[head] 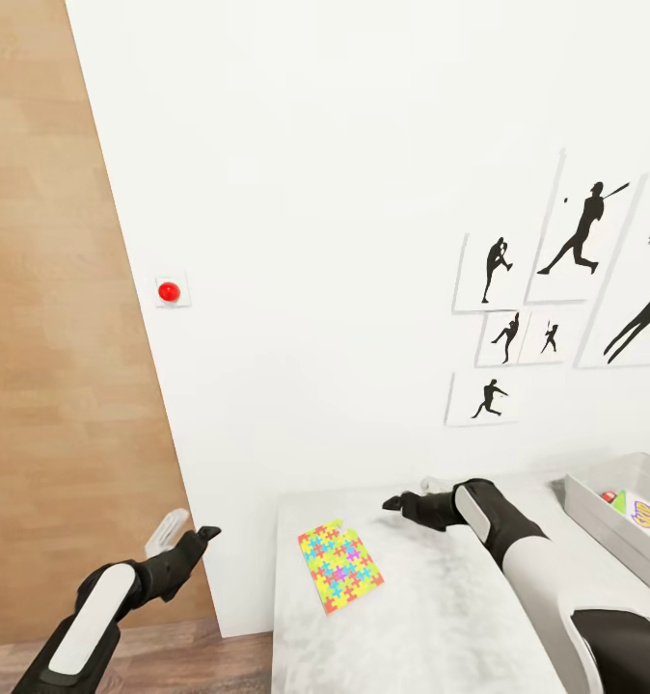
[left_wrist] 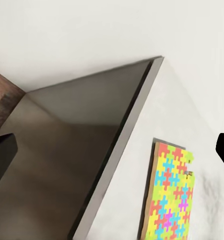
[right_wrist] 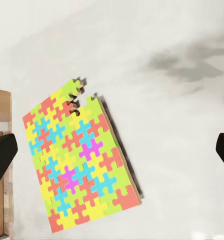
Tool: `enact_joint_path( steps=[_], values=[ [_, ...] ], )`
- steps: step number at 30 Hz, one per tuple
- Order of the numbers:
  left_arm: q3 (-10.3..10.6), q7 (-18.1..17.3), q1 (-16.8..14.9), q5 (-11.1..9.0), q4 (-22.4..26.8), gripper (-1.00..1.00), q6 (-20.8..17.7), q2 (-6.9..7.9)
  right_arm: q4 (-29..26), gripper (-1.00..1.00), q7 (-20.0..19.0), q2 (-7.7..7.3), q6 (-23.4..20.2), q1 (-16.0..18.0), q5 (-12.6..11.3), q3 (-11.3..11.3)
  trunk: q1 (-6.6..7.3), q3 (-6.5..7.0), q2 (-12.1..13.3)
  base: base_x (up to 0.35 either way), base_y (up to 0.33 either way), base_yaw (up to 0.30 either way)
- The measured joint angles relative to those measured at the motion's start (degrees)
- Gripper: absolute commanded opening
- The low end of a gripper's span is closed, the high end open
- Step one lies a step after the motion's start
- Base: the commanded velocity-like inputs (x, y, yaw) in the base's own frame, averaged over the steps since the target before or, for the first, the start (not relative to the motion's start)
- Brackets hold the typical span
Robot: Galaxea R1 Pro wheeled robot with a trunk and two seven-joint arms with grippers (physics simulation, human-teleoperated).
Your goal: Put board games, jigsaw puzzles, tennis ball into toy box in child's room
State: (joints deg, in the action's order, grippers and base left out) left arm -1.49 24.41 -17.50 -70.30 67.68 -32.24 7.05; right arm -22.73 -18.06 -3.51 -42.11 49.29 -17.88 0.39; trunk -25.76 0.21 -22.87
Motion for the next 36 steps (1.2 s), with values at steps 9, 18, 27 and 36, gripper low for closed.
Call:
enact_joint_path(
  steps=[9, 18, 27, 36],
  values=[
    [0.15, -0.08, -0.13, -0.05, -0.05, 1.00, 0.01, -0.42, -0.68, 1.00, 0.00, 0.50, -0.87, 0.87, -0.12, -0.04, 0.00, -0.28, 0.00, 0.000, 0.000, 0.000],
    [0.18, -0.09, -0.19, 0.02, -0.09, 1.00, 0.02, -1.42, -0.55, 1.00, -0.03, 0.67, -3.80, 2.71, -0.16, -0.19, 0.01, -0.93, 0.05, 0.000, 0.000, 0.000],
    [0.21, -0.10, -0.45, 0.10, -0.45, 1.00, 0.03, -2.52, -0.38, 1.00, 0.03, 0.75, -5.89, 2.90, -0.20, -0.30, 0.01, -1.67, 0.10, 0.000, 0.000, 0.000],
    [0.27, -0.14, -0.99, 0.07, -1.26, 1.00, -0.04, -3.25, 1.06, 1.00, -0.19, 0.75, -6.29, 2.66, -0.20, -0.38, 0.01, -2.50, 0.10, 0.000, 0.000, 0.000]
  ],
)
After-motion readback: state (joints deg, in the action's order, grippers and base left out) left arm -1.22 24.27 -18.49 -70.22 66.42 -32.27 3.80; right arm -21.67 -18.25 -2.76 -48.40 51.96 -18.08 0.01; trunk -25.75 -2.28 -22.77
